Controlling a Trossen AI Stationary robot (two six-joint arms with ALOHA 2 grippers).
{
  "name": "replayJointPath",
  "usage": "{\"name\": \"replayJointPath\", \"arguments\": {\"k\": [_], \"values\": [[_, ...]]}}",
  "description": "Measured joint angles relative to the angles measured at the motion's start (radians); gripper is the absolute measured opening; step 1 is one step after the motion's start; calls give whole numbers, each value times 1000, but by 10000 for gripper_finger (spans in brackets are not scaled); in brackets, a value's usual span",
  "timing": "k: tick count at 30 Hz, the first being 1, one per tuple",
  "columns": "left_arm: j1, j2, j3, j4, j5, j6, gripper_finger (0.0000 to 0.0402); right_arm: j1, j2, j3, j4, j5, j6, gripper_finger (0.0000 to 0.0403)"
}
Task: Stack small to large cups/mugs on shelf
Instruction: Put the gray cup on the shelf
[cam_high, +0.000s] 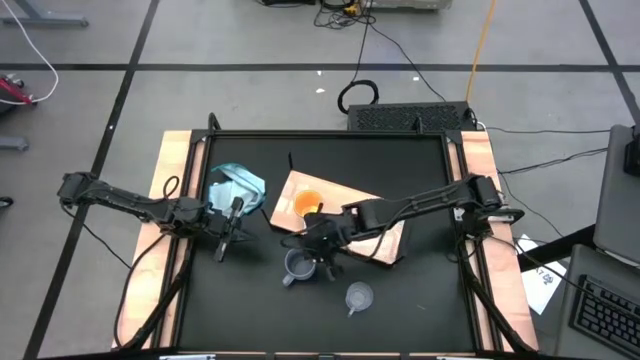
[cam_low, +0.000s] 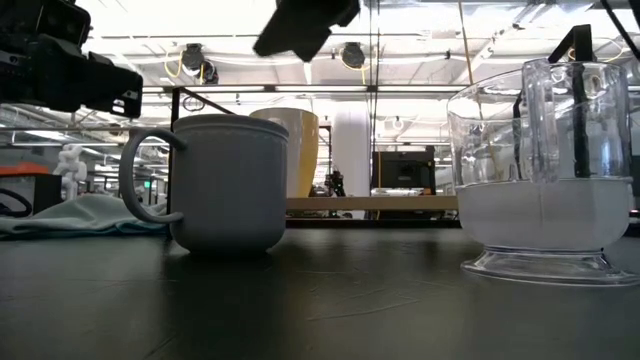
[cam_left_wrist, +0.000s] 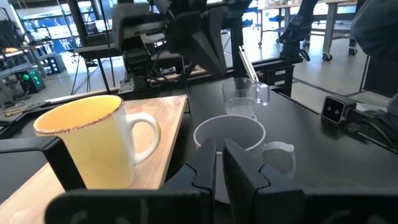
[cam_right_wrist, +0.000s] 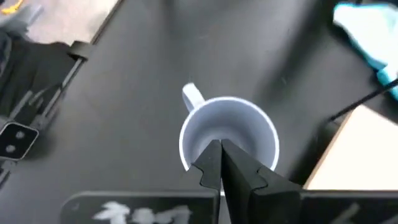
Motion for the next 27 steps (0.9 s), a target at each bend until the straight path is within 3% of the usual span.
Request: {"name": "replayJointPath", "arguments": {"k": [7, 14, 23, 27], "values": [[0, 0, 0, -22, 0, 9, 31, 1, 97, 123, -75, 64, 127, 0], [0, 0, 0, -49, 0, 11, 31, -7, 93, 134, -138, 176, 300, 0], [0, 0, 0, -50, 0, 27, 31, -32, 90, 133, -250, 172, 388, 0], [0, 0, 0, -55, 0, 28, 31, -40, 90, 133, -250, 80, 390, 0]]}}
